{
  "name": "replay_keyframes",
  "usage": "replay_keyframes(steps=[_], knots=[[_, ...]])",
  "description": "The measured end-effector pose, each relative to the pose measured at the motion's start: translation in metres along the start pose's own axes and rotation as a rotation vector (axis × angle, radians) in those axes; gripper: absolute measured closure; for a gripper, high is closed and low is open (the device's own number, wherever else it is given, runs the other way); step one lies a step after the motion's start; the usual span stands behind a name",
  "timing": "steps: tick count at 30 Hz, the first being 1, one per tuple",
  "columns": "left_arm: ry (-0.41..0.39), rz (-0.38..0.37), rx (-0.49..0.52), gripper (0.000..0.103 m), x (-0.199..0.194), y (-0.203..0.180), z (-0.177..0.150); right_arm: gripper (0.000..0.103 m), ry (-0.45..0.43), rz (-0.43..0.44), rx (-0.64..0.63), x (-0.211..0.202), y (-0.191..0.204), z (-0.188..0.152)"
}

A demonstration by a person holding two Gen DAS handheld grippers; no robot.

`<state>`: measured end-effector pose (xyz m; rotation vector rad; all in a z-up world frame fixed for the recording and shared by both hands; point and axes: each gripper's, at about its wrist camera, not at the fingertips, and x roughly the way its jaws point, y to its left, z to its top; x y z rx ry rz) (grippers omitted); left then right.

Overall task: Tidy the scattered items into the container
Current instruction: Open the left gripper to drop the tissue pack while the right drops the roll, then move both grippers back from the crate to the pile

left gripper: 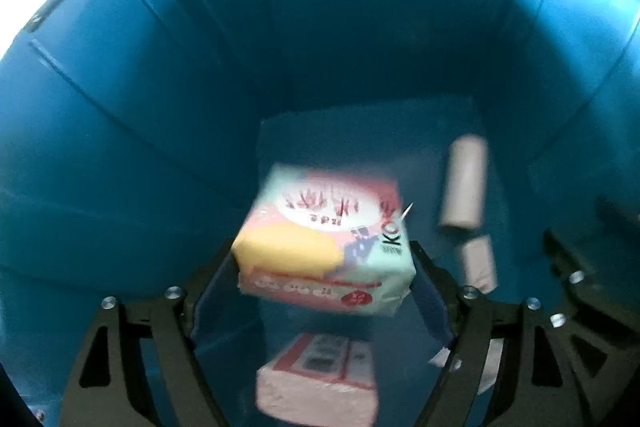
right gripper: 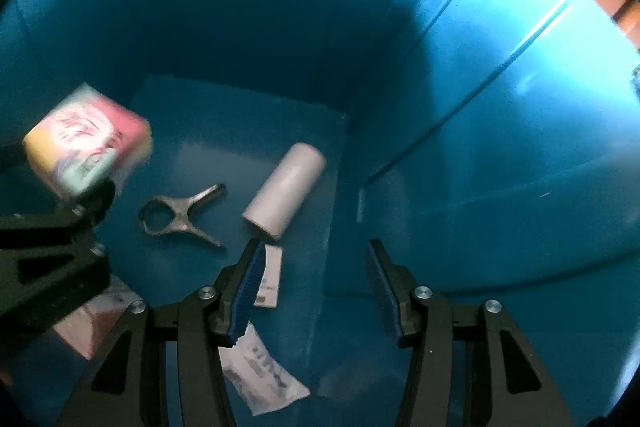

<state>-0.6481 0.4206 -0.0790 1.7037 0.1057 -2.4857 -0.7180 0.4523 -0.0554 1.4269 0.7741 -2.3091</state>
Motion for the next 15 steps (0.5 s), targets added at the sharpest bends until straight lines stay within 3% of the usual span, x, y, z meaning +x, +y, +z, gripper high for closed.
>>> replay_keyframes(steps=[4, 15], knots=[[0.043, -0.059, -0.006, 0.020, 0.001, 0.000, 0.000, 0.051, -0.026, 0.014, 0.027, 0.003, -0.006, 0.017], [0.061, -0.001, -0.003, 0.020, -0.002, -0.008, 0.006, 0.051, -0.072, -0.015, 0.040, -0.013, -0.013, 0.022]])
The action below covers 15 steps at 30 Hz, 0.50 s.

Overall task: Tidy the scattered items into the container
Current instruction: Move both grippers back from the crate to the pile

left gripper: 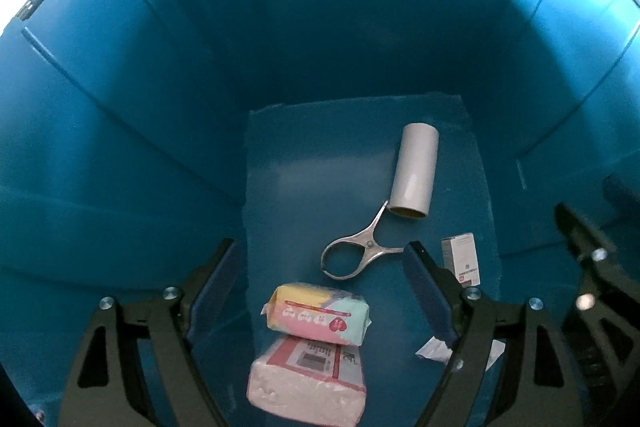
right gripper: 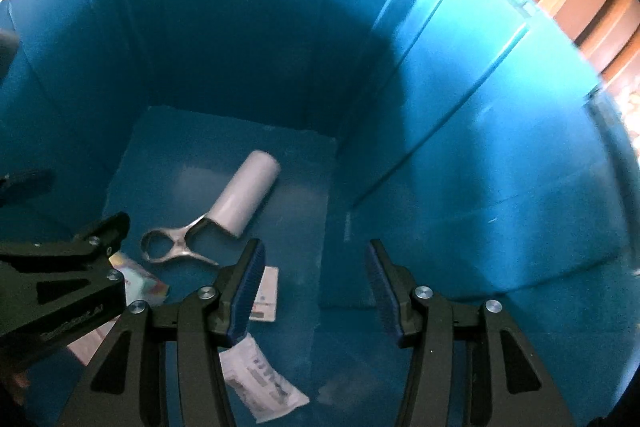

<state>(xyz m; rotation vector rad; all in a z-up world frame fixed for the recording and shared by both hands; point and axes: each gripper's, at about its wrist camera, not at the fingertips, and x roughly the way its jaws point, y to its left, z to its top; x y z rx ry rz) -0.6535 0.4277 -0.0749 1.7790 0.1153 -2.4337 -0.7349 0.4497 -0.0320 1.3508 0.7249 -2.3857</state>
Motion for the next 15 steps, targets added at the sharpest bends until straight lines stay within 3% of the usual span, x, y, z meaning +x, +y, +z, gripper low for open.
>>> replay_keyframes(steps=[8, 10, 12, 15], knots=[[-0.057, 0.027, -0.010, 0.020, -0.058, 0.013, -0.018, 0.039, -0.165, -0.080, -0.005, -0.053, -0.001, 0.006], [-0.091, 0.016, -0.008, 0.020, -0.084, 0.019, -0.030, 0.031, -0.218, -0.073, 0.008, -0.077, -0.005, 0.006], [-0.134, 0.008, -0.010, 0.020, -0.110, 0.028, -0.043, 0.014, -0.279, -0.031, 0.025, -0.105, -0.011, 0.002], [-0.213, -0.008, -0.030, 0.020, -0.151, 0.048, -0.063, 0.000, -0.392, -0.003, 0.045, -0.148, -0.020, -0.005]])
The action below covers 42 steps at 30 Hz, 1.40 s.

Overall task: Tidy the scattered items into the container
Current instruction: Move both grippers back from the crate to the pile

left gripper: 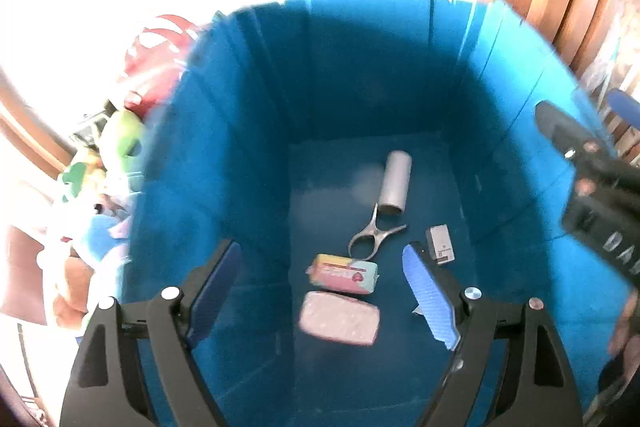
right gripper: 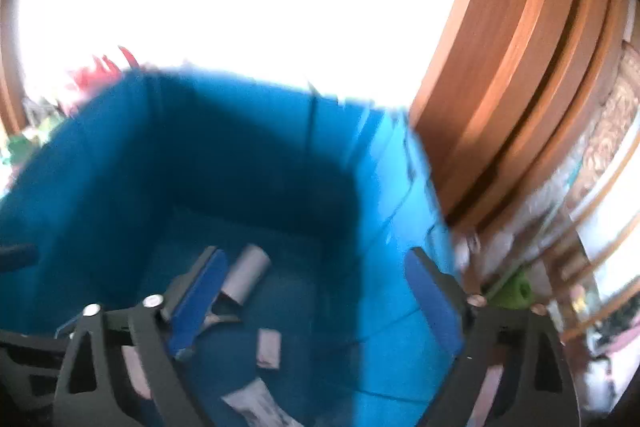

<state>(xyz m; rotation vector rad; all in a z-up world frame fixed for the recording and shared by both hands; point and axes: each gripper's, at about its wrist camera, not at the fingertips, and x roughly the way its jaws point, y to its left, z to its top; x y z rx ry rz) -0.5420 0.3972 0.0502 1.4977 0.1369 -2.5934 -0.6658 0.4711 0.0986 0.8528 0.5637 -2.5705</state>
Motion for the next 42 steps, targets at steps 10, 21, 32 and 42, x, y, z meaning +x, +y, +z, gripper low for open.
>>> replay_keyframes(steps=[10, 21, 32, 42], knots=[[-0.281, -0.009, -0.074, 0.020, -0.135, 0.100, -0.046, 0.000, -0.165, 0.135, 0.038, -0.140, 0.031, -0.006], [-0.412, 0.020, -0.110, 0.020, -0.187, 0.291, -0.165, 0.000, -0.321, 0.238, 0.051, -0.250, 0.220, -0.035], [-0.294, 0.127, -0.180, 0.020, -0.121, 0.450, -0.266, 0.000, -0.229, 0.357, 0.034, -0.244, 0.409, -0.087], [-0.184, 0.097, -0.227, 0.020, -0.033, 0.447, -0.302, 0.000, 0.024, 0.358, 0.006, -0.145, 0.444, -0.152]])
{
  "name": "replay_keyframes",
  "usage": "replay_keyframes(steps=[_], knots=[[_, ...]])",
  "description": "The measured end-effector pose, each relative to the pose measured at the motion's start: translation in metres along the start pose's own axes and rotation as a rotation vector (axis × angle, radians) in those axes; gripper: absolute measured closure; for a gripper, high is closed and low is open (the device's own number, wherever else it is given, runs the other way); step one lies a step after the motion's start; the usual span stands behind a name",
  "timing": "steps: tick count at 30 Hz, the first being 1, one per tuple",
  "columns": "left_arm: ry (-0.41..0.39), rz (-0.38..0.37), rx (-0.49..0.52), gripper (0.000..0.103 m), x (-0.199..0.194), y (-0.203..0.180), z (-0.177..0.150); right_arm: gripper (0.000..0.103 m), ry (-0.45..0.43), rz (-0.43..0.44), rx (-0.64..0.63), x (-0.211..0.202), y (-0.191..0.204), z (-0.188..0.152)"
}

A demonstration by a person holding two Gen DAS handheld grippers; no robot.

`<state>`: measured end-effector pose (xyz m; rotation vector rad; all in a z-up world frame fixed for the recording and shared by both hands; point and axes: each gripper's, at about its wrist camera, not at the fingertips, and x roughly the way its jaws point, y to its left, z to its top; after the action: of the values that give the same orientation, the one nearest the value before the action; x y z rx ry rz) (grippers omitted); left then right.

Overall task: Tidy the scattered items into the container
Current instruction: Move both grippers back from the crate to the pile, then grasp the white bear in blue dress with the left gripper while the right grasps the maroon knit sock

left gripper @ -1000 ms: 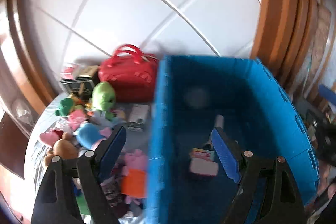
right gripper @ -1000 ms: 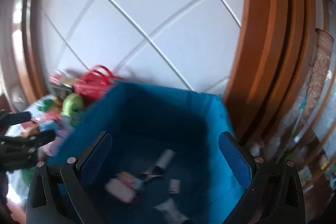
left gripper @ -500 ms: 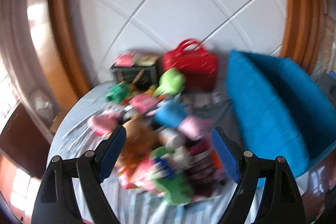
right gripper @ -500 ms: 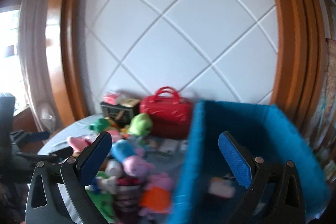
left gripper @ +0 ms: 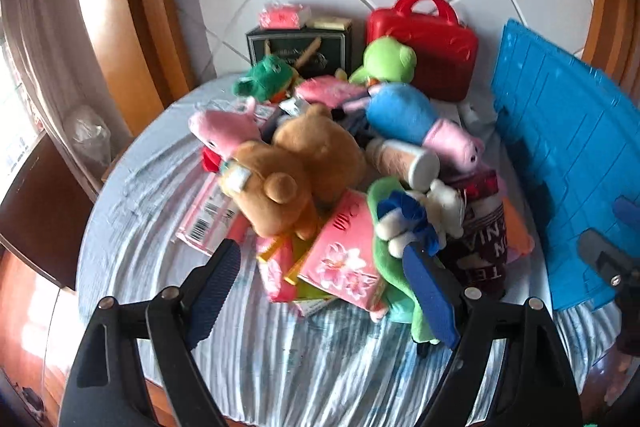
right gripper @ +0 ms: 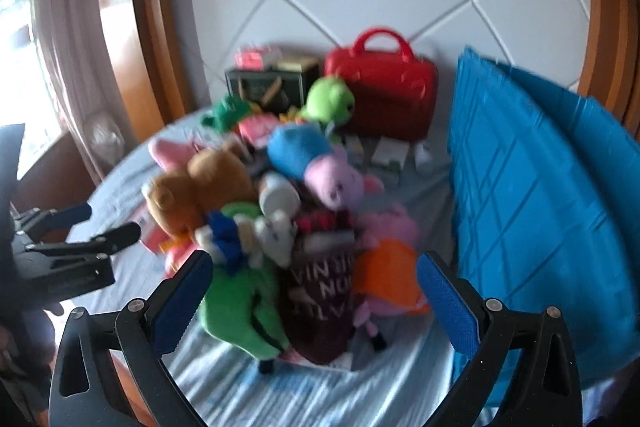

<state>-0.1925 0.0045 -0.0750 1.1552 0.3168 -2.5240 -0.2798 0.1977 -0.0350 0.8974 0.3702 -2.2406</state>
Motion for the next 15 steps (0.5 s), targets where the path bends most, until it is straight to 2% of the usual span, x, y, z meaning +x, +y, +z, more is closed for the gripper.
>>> replay_keyframes(steps=[5, 8, 15], knots=[[0.041, -0.008, 0.027, 0.020, 0.032, -0.029, -0.001, 0.000, 0.073, 0.008, 0.034, 0.030, -0.018, -0.019], [0.026, -0.025, 0.065, 0.020, 0.040, -0.045, 0.007, 0.000, 0.098, 0.024, 0.014, 0.039, -0.023, -0.023], [0.052, -0.095, 0.251, 0.020, 0.079, -0.086, 0.024, 0.000, 0.158, -0.009, 0.020, 0.058, -0.032, -0.025]])
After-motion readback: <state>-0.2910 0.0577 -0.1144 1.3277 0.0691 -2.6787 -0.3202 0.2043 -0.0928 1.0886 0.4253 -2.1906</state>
